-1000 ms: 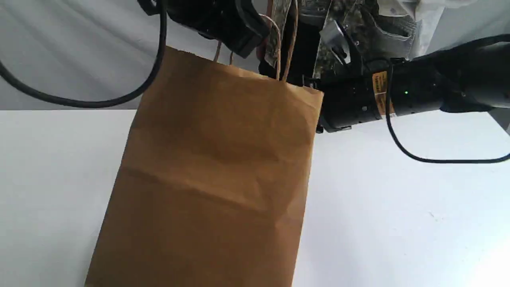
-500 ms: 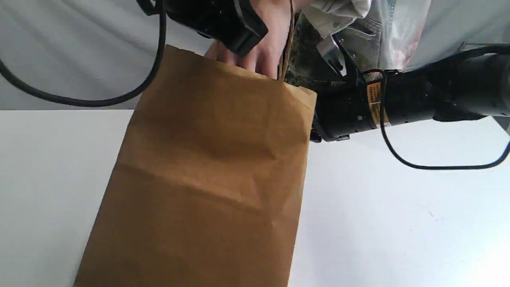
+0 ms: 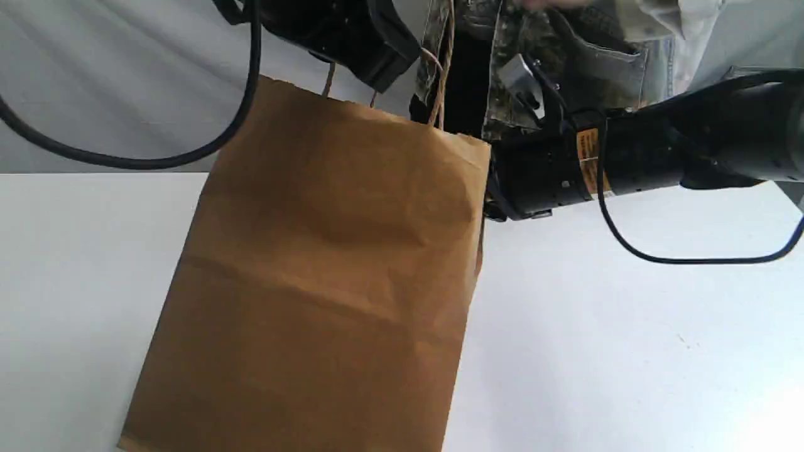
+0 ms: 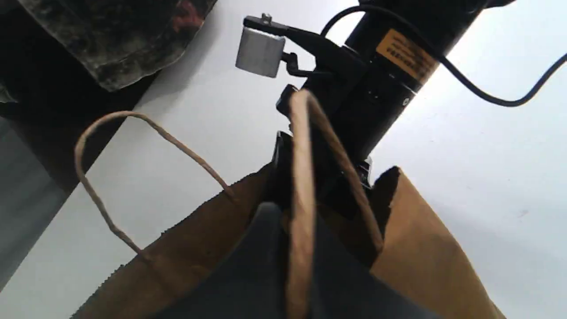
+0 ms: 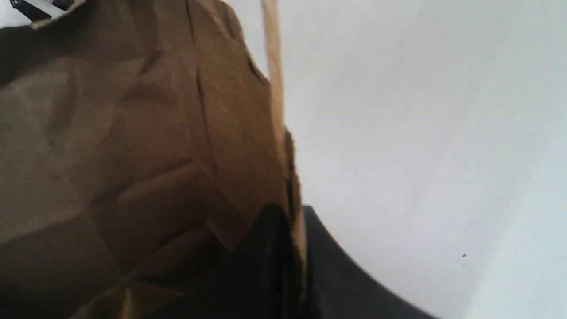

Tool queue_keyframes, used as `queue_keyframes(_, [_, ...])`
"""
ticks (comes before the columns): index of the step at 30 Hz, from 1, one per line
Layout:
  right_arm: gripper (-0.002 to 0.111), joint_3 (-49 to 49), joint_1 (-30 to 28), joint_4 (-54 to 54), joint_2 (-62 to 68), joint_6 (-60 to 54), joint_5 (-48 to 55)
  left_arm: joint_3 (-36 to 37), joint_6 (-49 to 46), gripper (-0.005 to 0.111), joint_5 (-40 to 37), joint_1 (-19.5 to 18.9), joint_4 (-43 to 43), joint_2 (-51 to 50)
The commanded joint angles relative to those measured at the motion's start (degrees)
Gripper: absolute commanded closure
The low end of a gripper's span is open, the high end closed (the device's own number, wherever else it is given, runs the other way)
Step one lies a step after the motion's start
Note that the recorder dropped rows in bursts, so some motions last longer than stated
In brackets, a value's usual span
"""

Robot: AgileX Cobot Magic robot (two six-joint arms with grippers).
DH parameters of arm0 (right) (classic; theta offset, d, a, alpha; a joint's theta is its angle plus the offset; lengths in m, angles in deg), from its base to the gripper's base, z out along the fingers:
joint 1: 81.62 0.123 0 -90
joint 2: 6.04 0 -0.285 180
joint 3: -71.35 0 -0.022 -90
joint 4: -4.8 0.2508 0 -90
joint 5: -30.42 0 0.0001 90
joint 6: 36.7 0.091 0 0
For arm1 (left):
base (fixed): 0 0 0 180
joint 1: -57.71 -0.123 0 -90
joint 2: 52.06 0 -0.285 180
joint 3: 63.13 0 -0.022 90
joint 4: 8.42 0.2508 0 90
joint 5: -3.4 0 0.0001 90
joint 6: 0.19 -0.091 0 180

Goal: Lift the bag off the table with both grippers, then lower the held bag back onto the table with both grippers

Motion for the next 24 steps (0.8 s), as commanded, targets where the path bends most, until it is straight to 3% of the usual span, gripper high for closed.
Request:
queue_keyframes(1, [0.108,3.7,0.0,0.6,0.0,-0.4,0.4,-0.4,1.0,0.107,-2.6,0.0,-0.3,0.6])
queue_keyframes(15, [0.108,13.7,0.0,0.6,0.0,-0.4,4.0,0.5,3.3,0.107,-6.7,0.0,0.6,7.5])
queue_keyframes(20, [0.108,13.7,0.0,0.6,0.0,-6.7,5.1,7.4,3.3,0.107,-5.0,0.0,0.2,7.5])
queue_keyframes(24, [0.108,13.7,0.0,0.6,0.0,-11.6,6.3,14.6,2.4,0.107,1.4,0.0,-2.7,8.8])
